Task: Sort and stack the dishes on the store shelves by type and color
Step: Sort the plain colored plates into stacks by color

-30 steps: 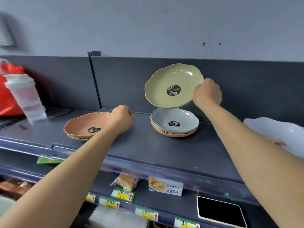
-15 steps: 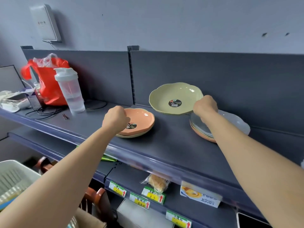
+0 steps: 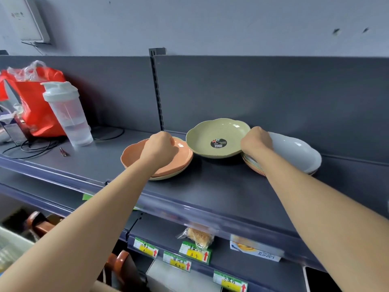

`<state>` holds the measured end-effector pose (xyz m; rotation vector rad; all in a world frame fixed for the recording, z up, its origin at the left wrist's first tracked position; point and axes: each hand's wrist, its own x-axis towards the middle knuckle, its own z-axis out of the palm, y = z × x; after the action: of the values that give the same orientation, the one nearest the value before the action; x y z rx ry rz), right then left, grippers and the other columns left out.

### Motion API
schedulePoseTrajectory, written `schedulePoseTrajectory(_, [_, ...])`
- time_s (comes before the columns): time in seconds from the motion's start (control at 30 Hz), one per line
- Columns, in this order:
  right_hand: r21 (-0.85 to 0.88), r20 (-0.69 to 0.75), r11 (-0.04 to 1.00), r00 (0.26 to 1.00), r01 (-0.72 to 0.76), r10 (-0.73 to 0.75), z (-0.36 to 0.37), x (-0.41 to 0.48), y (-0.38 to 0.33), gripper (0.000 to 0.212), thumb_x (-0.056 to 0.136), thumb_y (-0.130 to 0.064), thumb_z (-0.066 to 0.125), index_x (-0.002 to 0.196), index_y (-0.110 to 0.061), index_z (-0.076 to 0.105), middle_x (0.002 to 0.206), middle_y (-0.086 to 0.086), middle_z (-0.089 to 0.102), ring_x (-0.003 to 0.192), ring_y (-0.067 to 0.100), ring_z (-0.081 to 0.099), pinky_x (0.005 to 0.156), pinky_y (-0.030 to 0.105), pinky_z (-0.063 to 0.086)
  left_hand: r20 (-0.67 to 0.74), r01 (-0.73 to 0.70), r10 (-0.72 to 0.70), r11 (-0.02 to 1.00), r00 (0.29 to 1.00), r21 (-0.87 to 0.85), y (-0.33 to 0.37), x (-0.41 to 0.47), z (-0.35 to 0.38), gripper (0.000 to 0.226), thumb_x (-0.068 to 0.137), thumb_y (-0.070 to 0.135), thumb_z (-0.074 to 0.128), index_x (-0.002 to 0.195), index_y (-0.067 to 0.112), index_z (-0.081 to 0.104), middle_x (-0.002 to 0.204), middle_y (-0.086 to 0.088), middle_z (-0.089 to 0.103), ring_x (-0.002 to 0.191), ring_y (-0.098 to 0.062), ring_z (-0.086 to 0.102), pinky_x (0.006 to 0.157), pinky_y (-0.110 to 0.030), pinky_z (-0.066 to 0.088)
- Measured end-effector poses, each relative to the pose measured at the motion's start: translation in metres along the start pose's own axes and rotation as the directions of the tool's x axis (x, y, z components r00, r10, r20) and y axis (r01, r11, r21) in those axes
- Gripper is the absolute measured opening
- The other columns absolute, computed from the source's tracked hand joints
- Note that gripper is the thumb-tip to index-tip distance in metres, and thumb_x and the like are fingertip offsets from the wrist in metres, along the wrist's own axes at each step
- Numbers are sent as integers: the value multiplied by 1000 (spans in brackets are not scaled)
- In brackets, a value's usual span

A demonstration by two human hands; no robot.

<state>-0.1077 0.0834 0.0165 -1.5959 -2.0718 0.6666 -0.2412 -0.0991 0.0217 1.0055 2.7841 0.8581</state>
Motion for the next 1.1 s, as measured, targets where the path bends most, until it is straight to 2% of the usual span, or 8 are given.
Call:
schedulePoseTrajectory(0.07, [-17,-13,1000,1000,-14,14,-3,3,4,33,94,0,36,118,-1,58,121,13,62,99,31,59,70,31,38,15,-31,31,1000,999,-5,7,2,5,18,89,14,58,99,-1,63,96,-19,67,75,-34,60,72,-38,53])
schedulePoseTrajectory(0.17, [-88,-35,996,999,3,-6,-7,7,12,33,91,3,39,118,-1,59,119,14,63,104,32,61,69,31,39,18,-62,61,998,998,28,13,5,9,3,88,11,56,86,10,54,86,-16,61,68,-30,48,63,-31,42])
schedulePoseTrajectory(0.23, [-120,-44,993,999,11,-16,-10,8,13,33,90,3,42,118,-1,59,120,15,62,106,33,61,69,31,40,20,-52,51,998,998,25,12,9,10,9,88,9,55,84,13,47,80,-14,54,64,-28,44,61,-31,39])
schedulePoseTrajectory(0.33, [-143,-36,989,998,47,-53,-12,5,7,32,88,2,46,117,-2,59,121,15,62,108,34,60,70,32,41,17,-24,23,1000,1000,18,8,7,6,2,89,11,55,89,9,54,86,-16,59,69,-32,55,65,-36,49])
schedulePoseTrajectory(0.43, [-141,-8,987,997,73,-74,-7,2,1,33,88,1,46,119,-1,58,122,15,61,109,34,59,71,32,41,13,9,-9,1000,1000,1,1,5,3,11,89,9,56,95,2,60,98,-20,66,86,-38,68,77,-42,57])
schedulePoseTrajectory(0.6, [-158,46,984,996,85,-79,10,-6,3,37,89,2,42,124,1,55,120,16,62,100,33,60,69,31,40,6,34,-35,998,999,50,-16,2,-3,20,89,10,57,103,-3,64,97,-19,70,89,-36,69,80,-41,55])
schedulePoseTrajectory(0.77, [-219,42,970,994,105,-98,12,-9,3,35,91,0,43,124,-2,56,122,14,61,110,33,59,72,33,41,-1,62,-62,997,998,55,-23,1,-5,19,89,11,57,102,-1,64,94,-18,71,88,-35,69,78,-39,55])
schedulePoseTrajectory(1.1, [-287,-6,958,1000,15,-18,-2,0,24,35,90,0,45,123,0,56,121,16,62,111,33,59,74,33,42,-13,33,-31,990,999,140,-26,4,3,21,90,12,57,107,2,64,102,-15,67,85,-31,58,69,-32,44])
